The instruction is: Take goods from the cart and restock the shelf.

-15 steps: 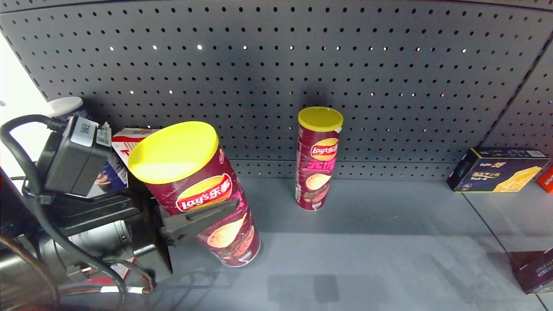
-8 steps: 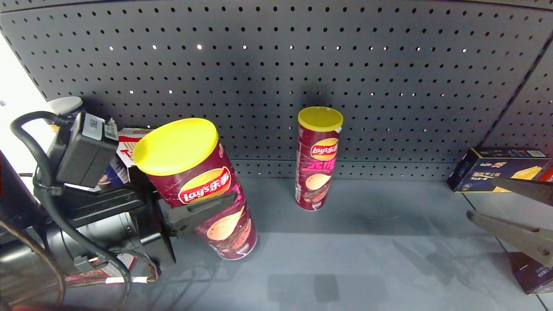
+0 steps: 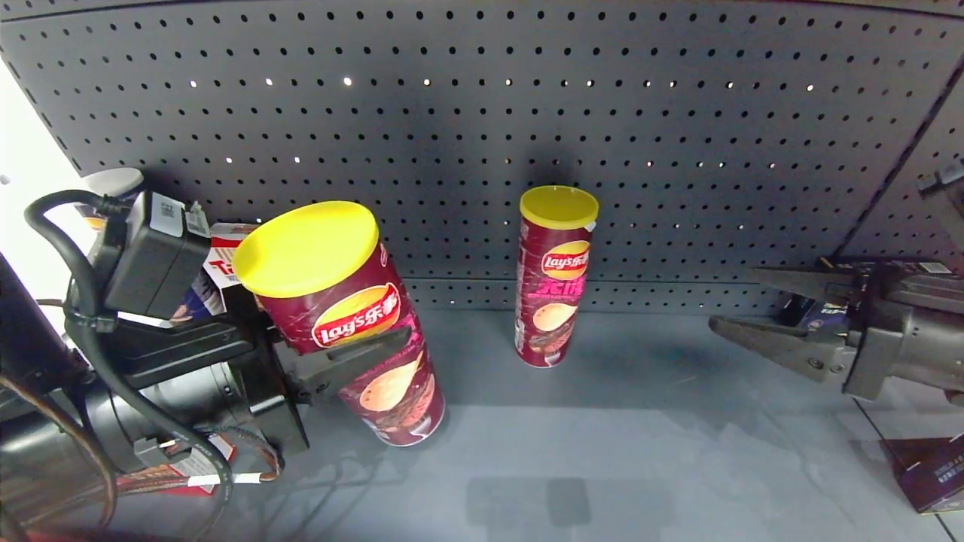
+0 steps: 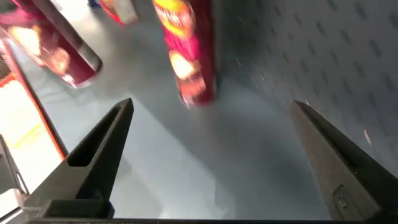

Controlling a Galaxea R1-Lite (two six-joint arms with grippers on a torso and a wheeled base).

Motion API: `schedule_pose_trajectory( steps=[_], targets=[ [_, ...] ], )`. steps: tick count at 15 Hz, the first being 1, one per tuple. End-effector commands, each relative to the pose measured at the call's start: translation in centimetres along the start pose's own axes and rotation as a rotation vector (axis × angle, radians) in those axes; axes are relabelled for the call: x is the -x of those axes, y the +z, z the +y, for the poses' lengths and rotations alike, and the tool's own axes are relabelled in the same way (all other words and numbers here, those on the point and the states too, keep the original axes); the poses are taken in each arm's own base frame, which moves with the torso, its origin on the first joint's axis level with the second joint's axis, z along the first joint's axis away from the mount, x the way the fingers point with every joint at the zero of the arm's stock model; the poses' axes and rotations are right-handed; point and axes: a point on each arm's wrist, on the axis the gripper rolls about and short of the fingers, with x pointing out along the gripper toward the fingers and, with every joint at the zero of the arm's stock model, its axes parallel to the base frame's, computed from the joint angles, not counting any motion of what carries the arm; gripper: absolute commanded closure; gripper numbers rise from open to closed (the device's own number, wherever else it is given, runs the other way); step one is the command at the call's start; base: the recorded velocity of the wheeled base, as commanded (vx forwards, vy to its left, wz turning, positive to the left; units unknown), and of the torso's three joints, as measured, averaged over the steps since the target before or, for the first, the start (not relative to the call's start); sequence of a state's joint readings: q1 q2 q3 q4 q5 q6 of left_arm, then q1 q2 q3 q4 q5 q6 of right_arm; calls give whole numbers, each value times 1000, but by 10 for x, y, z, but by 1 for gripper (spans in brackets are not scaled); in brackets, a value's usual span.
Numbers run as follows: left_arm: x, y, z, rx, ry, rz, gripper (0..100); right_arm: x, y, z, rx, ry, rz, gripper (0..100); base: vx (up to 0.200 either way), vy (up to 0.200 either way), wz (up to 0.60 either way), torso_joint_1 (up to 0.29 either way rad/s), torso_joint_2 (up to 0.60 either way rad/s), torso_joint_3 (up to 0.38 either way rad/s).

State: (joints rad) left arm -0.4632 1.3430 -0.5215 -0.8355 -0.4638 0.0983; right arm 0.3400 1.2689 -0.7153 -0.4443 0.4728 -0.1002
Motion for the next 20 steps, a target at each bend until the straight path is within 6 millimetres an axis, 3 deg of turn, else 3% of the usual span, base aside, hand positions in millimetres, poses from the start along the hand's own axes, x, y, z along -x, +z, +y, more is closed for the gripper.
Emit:
schedule_pose_trajectory(
  steps=[1,6,15,20],
  targets=[
    [-1,-4,0,8,-3,15,100,-42,-8,-19,20,93,3,0,0,0,0,0,0,0],
    [-2,-7,0,13,0,25,100,-87,-15,-40,135,283,-42,0,0,0,0,0,0,0],
    [-2,-6,1,11,0,21,100,-128,-15,-42,161,397,-66,0,0,0,0,0,0,0],
    [-10,-5,5,11,-2,21,100,-159,-25,-52,153,408,-54,0,0,0,0,0,0,0]
  ],
)
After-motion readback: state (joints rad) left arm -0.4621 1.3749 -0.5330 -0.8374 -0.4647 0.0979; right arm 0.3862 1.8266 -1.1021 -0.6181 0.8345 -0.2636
